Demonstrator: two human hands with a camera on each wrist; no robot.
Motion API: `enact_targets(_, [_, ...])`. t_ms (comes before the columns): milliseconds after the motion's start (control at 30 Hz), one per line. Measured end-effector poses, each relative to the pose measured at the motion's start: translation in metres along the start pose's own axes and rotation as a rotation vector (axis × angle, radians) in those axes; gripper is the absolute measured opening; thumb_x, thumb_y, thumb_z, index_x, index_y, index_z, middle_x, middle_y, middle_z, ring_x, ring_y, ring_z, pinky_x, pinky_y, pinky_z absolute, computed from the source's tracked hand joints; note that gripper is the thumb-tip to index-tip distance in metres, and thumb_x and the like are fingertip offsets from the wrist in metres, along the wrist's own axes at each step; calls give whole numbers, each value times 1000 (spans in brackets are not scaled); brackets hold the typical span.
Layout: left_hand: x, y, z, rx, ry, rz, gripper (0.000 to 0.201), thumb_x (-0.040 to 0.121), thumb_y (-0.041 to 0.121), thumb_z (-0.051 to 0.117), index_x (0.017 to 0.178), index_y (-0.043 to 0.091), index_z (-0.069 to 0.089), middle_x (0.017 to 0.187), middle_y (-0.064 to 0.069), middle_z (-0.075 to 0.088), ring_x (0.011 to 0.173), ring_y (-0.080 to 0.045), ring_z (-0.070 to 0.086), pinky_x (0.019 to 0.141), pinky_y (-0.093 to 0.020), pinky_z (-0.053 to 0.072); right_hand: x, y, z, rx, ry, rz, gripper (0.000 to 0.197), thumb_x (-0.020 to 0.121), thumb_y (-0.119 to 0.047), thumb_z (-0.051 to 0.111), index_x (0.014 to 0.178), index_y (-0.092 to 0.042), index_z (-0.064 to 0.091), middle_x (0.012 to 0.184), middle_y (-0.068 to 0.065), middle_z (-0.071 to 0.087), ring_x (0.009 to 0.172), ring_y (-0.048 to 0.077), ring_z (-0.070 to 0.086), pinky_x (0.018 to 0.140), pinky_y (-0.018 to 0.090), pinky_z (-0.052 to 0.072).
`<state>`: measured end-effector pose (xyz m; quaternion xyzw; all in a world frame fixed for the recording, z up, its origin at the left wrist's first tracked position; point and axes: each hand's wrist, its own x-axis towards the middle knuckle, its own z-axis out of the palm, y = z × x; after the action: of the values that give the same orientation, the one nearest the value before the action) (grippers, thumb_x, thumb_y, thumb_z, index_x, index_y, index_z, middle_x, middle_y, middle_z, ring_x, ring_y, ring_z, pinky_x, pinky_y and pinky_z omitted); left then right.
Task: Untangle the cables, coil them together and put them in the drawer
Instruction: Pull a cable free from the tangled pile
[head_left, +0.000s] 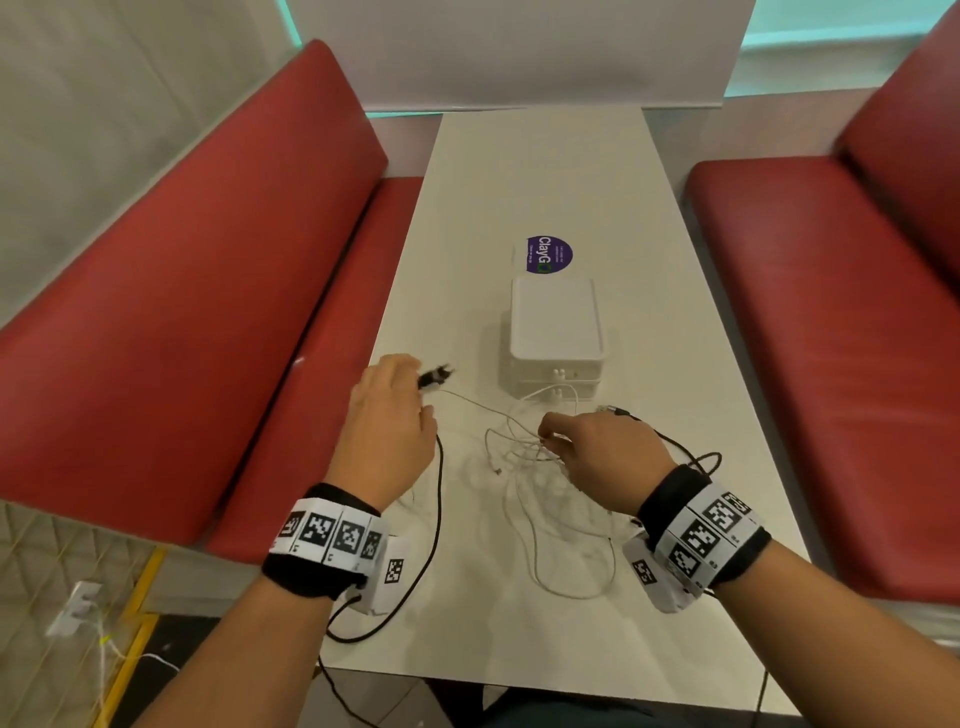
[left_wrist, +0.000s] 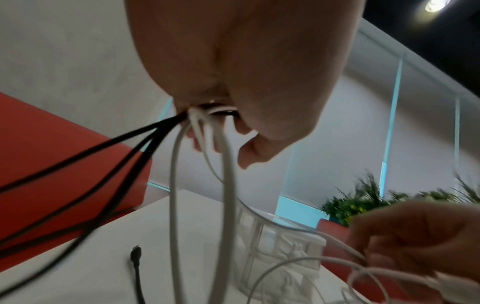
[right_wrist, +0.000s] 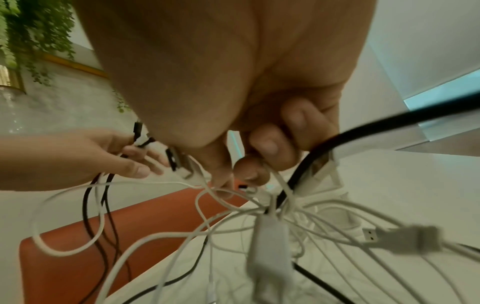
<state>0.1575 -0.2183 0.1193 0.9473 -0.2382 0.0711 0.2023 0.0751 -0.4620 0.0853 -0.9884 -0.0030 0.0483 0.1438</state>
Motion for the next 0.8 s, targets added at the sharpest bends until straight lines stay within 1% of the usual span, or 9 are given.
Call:
enact_targets(100, [-6, 24, 6, -179, -156, 196, 32, 93, 9, 62, 125, 10, 58, 126, 0, 56, 98, -13, 57, 94, -28, 48, 0, -7, -2, 25, 48, -154, 26, 103, -44, 45, 118, -39, 65, 92, -6, 67, 84, 21, 64, 67, 36, 51])
enact_targets(167, [-9, 36, 17, -168, -290, 220, 19, 98, 14, 57, 117, 11, 57, 112, 1, 59, 96, -15, 59, 86, -29, 49, 0, -13, -4, 79, 81, -222, 25, 102, -41, 50, 118, -36, 69, 84, -7, 62, 79, 22, 62, 63, 36, 48])
enact_targets(233, [-9, 41, 24, -164, -307, 168, 6, 100, 16, 55, 97, 11, 54, 90, 2, 56, 79, -19, 56, 71, -35, 47, -1, -17, -5, 168, 150, -194, 20, 101, -40, 54, 110, -29, 68, 70, -12, 53, 69, 19, 57, 59, 36, 44])
enact_targets(300, [-8, 41, 24, -210, -280, 115, 22, 100, 18, 58, 82, 18, 45, 75, 7, 48, 67, -12, 48, 62, -32, 41, -2, -15, -3, 256, 195, -128, 21, 99, -48, 57, 99, -27, 60, 63, -15, 51, 62, 13, 53, 57, 36, 45])
enact_targets(400, [-7, 43, 15, -338, -249, 86, 37, 97, 12, 63, 72, 27, 40, 64, 10, 43, 61, -3, 49, 59, -21, 36, -1, -6, 4, 232, 125, -65, 42, 91, -69, 50, 79, -29, 50, 59, -9, 55, 59, 12, 54, 56, 35, 46])
enact_targets(567, [0, 42, -1, -601, -107, -96, 13, 94, 4, 67, 86, -4, 62, 64, 17, 49, 64, 2, 56, 68, -7, 42, -2, 9, 19, 202, -58, 60, 47, 101, -56, 45, 68, -23, 44, 64, -4, 54, 66, 22, 57, 58, 36, 41])
enact_targets(633, [0, 38, -6, -577, -102, -88, 12, 94, 6, 67, 85, -2, 63, 63, 16, 48, 59, 0, 52, 65, -8, 40, -3, 16, 18, 309, -48, 130, 46, 100, -56, 44, 66, -26, 44, 64, -4, 58, 67, 21, 59, 60, 37, 45])
enact_targets(700, [-2, 30, -8, -582, -125, -107, 11, 94, 5, 66, 84, 0, 64, 68, 4, 56, 59, -1, 55, 66, -11, 44, -3, 18, 12, 285, -6, 183, 47, 97, -60, 47, 65, -26, 46, 63, -6, 58, 66, 16, 56, 56, 32, 41])
enact_targets(800, [-10, 20, -9, -727, -144, -224, 24, 95, 1, 61, 75, 14, 59, 76, 1, 64, 63, -15, 65, 56, -35, 59, -3, 16, 6, 62, 28, 201, 42, 98, -57, 44, 73, -23, 49, 66, -7, 56, 73, 18, 57, 55, 28, 32])
